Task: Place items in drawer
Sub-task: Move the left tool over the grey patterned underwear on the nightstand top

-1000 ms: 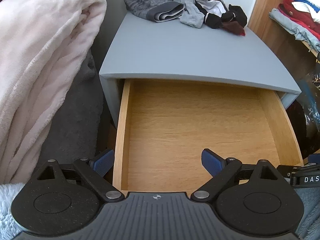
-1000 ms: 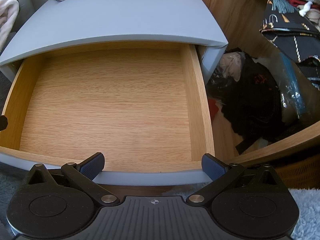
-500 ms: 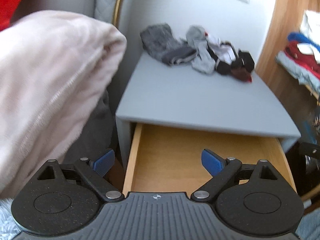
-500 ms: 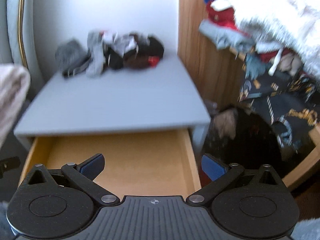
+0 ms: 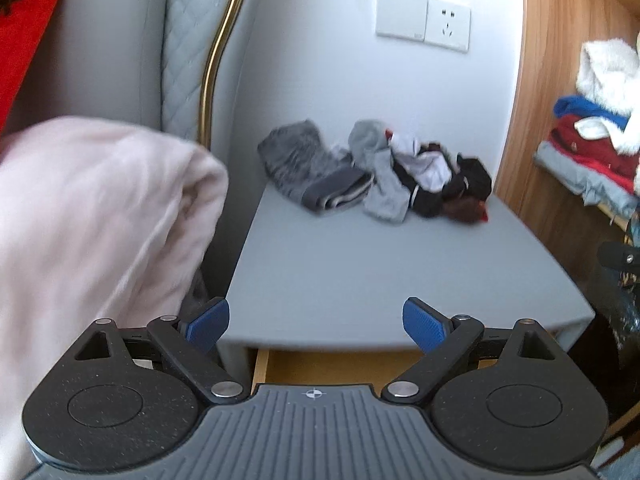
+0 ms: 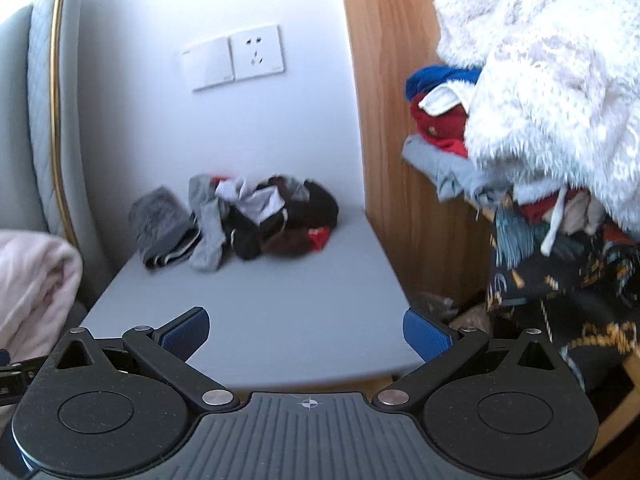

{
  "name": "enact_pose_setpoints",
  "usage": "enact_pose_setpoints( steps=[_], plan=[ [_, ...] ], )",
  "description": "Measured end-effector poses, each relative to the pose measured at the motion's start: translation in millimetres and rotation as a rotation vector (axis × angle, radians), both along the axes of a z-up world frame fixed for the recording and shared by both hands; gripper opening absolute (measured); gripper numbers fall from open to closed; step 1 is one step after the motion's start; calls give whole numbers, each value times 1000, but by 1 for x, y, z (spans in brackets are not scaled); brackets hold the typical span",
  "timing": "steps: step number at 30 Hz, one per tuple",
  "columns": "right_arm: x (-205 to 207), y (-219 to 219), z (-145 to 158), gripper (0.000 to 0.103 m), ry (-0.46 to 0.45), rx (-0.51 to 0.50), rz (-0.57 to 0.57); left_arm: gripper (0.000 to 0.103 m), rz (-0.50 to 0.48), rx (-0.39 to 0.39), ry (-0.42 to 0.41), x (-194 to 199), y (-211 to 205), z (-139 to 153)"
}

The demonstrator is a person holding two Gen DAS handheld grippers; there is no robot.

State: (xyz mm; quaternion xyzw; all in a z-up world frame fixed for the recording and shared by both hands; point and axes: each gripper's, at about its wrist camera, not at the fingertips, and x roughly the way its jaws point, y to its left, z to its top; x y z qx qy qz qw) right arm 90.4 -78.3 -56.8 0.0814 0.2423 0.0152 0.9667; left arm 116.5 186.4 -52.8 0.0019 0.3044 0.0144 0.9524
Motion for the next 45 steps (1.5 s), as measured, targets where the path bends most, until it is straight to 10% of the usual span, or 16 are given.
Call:
enact_pose_setpoints(
  steps=[29, 45],
  plan=[
    [68, 9, -3, 103, -12, -29, 77, 95, -2, -10, -20, 65, -8, 13],
    [33, 17, -56, 103, 337, 28, 69, 95, 5, -9, -41, 80, -5, 22]
  ],
)
